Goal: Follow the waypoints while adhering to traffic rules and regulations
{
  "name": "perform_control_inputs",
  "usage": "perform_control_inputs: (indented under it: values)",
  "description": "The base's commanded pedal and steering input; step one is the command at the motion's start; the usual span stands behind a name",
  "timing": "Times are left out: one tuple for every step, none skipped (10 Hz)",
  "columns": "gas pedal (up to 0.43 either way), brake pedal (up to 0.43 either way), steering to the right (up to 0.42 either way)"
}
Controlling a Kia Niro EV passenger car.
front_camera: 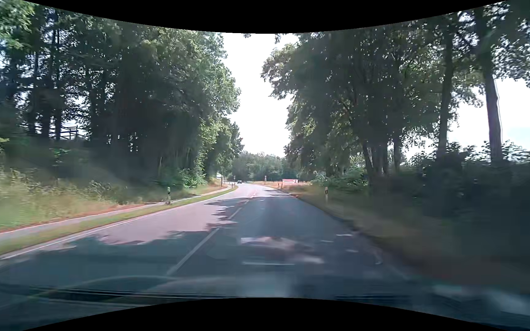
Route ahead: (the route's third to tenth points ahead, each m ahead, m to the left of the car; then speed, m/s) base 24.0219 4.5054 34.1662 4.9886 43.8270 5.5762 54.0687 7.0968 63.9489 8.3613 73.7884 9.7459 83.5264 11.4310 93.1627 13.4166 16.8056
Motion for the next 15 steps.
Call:
perform_control_inputs:
  values:
    - [0.177, 0.000, -0.008]
    - [0.177, 0.000, -0.008]
    - [0.177, 0.000, -0.008]
    - [0.177, 0.000, -0.009]
    - [0.177, 0.000, -0.009]
    - [0.177, 0.000, -0.010]
    - [0.177, 0.000, -0.010]
    - [0.177, 0.000, -0.009]
    - [0.177, 0.000, -0.010]
    - [0.177, 0.000, -0.009]
    - [0.177, 0.000, -0.009]
    - [0.177, 0.000, -0.008]
    - [0.177, 0.000, -0.008]
    - [0.177, 0.000, -0.008]
    - [0.177, 0.000, -0.008]
